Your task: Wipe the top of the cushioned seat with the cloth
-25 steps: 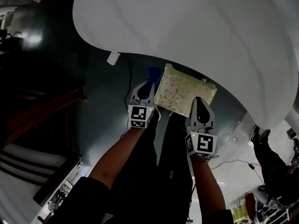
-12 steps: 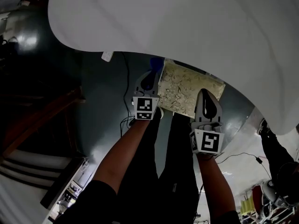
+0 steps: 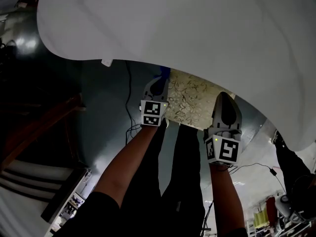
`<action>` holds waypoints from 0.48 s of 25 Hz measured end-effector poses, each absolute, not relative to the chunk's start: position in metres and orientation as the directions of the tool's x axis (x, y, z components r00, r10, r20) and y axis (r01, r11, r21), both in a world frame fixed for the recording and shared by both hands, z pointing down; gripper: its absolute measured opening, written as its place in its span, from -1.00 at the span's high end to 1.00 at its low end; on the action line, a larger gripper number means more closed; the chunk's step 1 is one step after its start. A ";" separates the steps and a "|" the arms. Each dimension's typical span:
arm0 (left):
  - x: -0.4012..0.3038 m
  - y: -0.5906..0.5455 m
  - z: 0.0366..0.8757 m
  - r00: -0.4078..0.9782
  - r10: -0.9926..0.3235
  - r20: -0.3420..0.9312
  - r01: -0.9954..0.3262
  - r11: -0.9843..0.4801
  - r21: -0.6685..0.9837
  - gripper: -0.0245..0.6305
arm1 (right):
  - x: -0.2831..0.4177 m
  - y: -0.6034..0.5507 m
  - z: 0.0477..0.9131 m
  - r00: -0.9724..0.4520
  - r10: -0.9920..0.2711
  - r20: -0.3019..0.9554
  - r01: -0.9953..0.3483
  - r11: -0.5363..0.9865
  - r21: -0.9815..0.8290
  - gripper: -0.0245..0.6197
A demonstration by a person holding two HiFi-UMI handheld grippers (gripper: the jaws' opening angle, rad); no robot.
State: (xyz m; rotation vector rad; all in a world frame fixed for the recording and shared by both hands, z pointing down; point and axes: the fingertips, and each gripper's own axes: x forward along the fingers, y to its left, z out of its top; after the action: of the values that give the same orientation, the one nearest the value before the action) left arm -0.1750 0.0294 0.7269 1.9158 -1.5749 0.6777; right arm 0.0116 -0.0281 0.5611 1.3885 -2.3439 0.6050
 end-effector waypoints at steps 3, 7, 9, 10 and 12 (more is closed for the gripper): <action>-0.158 0.029 0.734 0.223 -0.692 0.687 -0.974 -0.178 0.138 0.81 | 0.020 -0.024 0.560 -0.465 -0.733 0.496 -0.881 0.435 -0.184 0.80; -0.139 0.032 0.753 0.279 -0.655 0.702 -0.960 -0.210 0.185 0.81 | 0.024 -0.012 0.565 -0.483 -0.717 0.503 -0.871 0.451 -0.193 0.80; -0.129 0.032 0.763 0.306 -0.632 0.712 -0.952 -0.229 0.205 0.81 | 0.028 -0.005 0.575 -0.486 -0.706 0.516 -0.868 0.458 -0.191 0.80; -0.126 0.031 0.766 0.311 -0.624 0.716 -0.950 -0.235 0.208 0.81 | 0.030 -0.003 0.579 -0.485 -0.700 0.524 -0.868 0.460 -0.189 0.80; -0.125 0.029 0.768 0.313 -0.617 0.722 -0.948 -0.249 0.197 0.81 | 0.031 0.000 0.583 -0.486 -0.693 0.533 -0.867 0.461 -0.190 0.80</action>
State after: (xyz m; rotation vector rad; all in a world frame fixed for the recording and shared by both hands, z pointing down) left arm -0.1251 0.0294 0.7680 1.9642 -1.3818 0.6885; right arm 0.0314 -0.0001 0.5830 1.3137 -2.3342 0.6258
